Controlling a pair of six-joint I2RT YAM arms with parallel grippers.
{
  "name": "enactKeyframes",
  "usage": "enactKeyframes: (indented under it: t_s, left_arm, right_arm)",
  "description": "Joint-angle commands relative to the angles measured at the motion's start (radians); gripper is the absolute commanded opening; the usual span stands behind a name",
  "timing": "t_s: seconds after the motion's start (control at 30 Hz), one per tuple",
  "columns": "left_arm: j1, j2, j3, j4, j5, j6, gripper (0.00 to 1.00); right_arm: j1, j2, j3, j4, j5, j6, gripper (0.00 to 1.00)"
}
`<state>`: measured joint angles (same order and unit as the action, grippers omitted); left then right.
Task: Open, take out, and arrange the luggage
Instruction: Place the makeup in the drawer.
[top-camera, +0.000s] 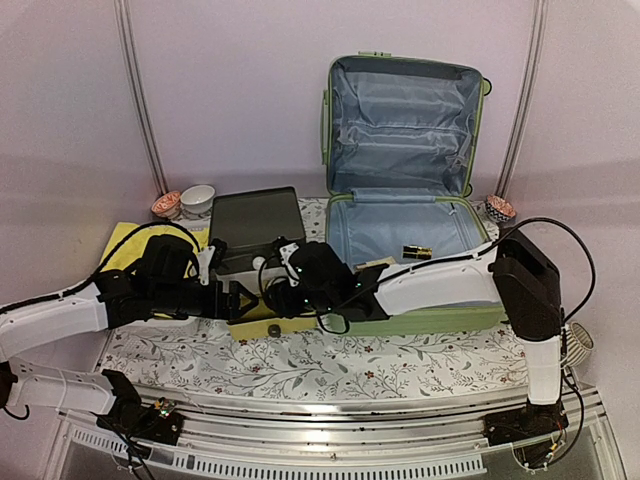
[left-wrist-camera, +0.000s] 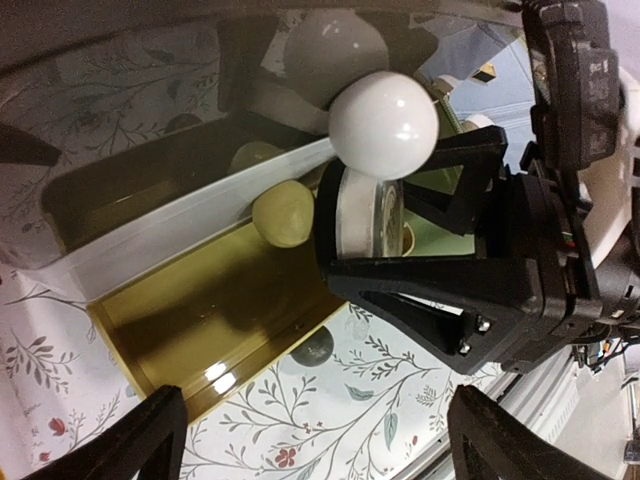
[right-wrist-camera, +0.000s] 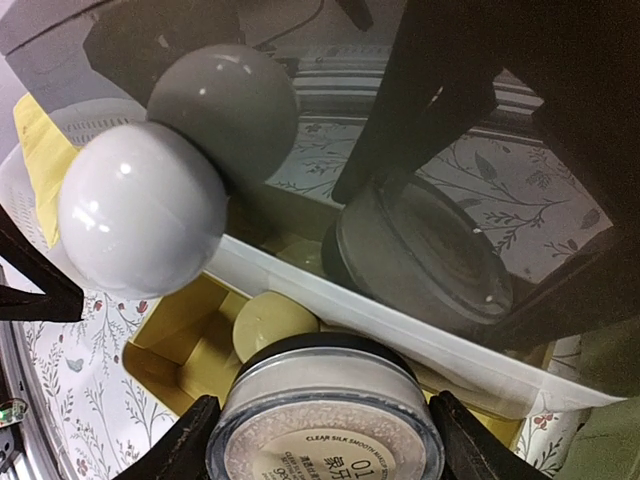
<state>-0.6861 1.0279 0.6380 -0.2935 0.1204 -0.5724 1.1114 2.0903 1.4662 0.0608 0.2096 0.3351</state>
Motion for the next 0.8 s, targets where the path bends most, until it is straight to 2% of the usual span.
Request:
enactKeyframes:
  t_s: [0.0, 0.4, 0.57, 0.77]
  left_arm:
    - [0.016, -0.013, -0.011, 0.013, -0.008, 0.013, 0.93]
    - [0.019, -0.023, -0.013, 0.004, -0.008, 0.010, 0.93]
    - [0.021, -0.034, -0.015, -0.005, -0.013, 0.012, 0.93]
    - [0.025, -0.040, -0.017, -0.009, -0.013, 0.012, 0.93]
  right_arm:
    - [0.002, 0.085, -0.012, -0.094, 0.085, 0.027, 0.60]
    - [0.047, 0.107, -0.039, -0.120, 0.219, 0.024, 0.59]
    - [0.045, 0.101, -0.050, -0.141, 0.215, 0.037, 0.58]
    - [0.045, 0.075, -0.054, -0.180, 0.135, 0.031, 0.58]
